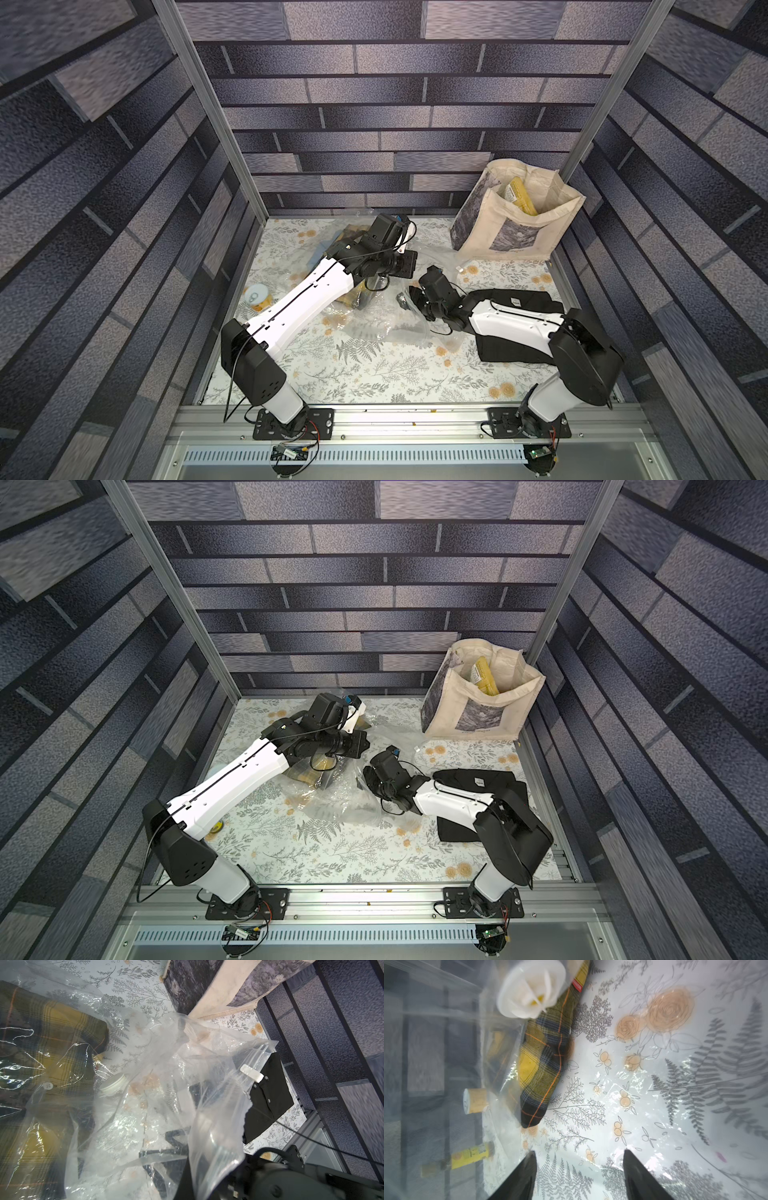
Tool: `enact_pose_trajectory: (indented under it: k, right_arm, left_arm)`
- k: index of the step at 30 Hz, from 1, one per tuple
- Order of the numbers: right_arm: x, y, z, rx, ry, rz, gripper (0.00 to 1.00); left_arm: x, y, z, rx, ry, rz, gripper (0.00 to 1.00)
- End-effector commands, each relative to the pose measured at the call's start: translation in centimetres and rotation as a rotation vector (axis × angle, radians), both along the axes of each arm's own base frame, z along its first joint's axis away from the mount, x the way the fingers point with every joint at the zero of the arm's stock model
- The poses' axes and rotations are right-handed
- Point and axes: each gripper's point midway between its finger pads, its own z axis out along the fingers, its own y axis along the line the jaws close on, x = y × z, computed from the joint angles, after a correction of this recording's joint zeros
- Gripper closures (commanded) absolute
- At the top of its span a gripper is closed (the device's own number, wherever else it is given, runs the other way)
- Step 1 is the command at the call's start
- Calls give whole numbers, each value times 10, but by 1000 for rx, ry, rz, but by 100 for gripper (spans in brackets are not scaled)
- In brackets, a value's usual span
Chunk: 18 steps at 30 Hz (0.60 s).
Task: Place the folded shirt into the vacuum bag
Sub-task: Place the shirt in the vacuum bag.
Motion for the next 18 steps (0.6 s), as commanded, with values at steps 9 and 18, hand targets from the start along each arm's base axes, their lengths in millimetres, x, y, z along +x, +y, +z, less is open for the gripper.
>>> enact_pose_trajectory:
  k: [9,18]
  right_arm:
    - [-34,-85,55,-203,-5,89,33]
    - [-1,-153,111,-173,-36,-57,29]
  left_arm:
    - [-8,-2,-30,1,38,-5,92]
    - [-33,-40,-49,14,69,-92,89]
